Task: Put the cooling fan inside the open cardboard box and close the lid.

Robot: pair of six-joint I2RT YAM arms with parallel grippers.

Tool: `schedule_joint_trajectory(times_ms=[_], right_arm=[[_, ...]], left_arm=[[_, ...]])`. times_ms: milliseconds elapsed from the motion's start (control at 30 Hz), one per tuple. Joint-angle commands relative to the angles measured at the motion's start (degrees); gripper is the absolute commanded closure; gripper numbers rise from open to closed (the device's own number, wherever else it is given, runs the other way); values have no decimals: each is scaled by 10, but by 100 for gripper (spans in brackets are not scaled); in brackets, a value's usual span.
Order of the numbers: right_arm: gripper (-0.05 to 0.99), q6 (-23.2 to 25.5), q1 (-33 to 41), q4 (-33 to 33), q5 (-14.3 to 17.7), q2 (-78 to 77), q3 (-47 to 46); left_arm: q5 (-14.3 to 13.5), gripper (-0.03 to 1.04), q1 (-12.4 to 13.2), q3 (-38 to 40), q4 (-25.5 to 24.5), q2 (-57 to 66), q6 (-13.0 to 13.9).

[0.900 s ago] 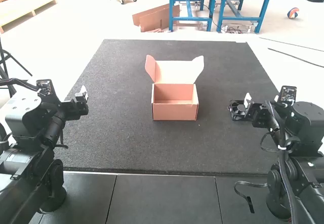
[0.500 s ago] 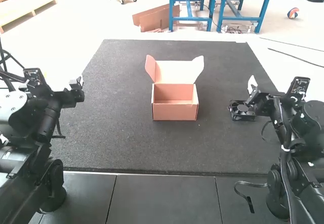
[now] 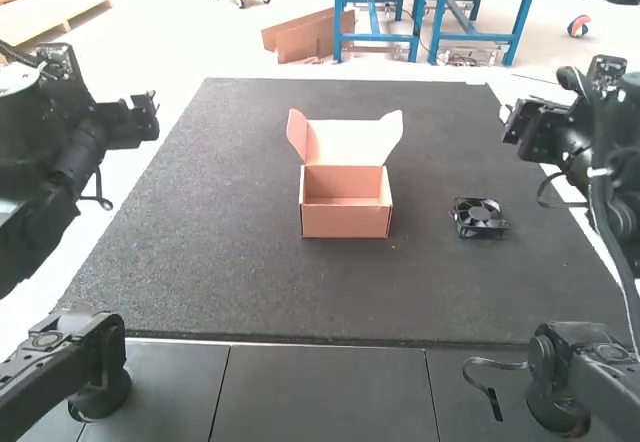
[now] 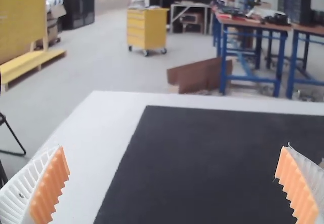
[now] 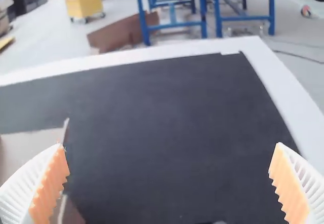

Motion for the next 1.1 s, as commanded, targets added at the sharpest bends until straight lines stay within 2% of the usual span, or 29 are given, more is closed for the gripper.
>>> schedule_joint_trajectory(times_ms=[0,33,67,100,133,167,233,333,400,533,600,767,933,1067], right_arm=[[2,11,-5,-58,33,81,86],[2,11,-5,-91,40,111,113],[3,3,-5,-124,35,139,136],[2,-25,-7,-153,10,163,155],[2,-57,-8,-177,-16,183,176],[2,-58,-5,-191,-17,196,195],[3,-57,-8,-216,19,230,231],[4,-60,-21,-279,18,296,287],[3,-51,-37,-297,18,341,318],[3,-66,-87,-327,-8,409,375],[3,-76,-112,-362,-10,450,402],[3,-96,-162,-436,-78,529,448],[7,-132,-172,-435,-104,558,435],[8,-145,-168,-439,-107,586,415]], left_arm=[[-6,4,2,90,-35,64,7],[4,4,1,120,-66,85,7],[26,4,1,147,-104,106,7],[44,4,0,171,-134,123,6],[45,4,-1,191,-154,138,7],[45,4,-2,206,-169,152,7],[45,4,-4,233,-195,177,7],[40,4,-5,262,-252,213,6],[40,4,-8,270,-277,230,6],[40,4,-8,274,-288,253,6],[40,4,-9,277,-292,262,6],[40,4,-6,280,-295,280,3],[40,4,-5,274,-292,284,0],[40,4,-4,269,-284,286,-4]])
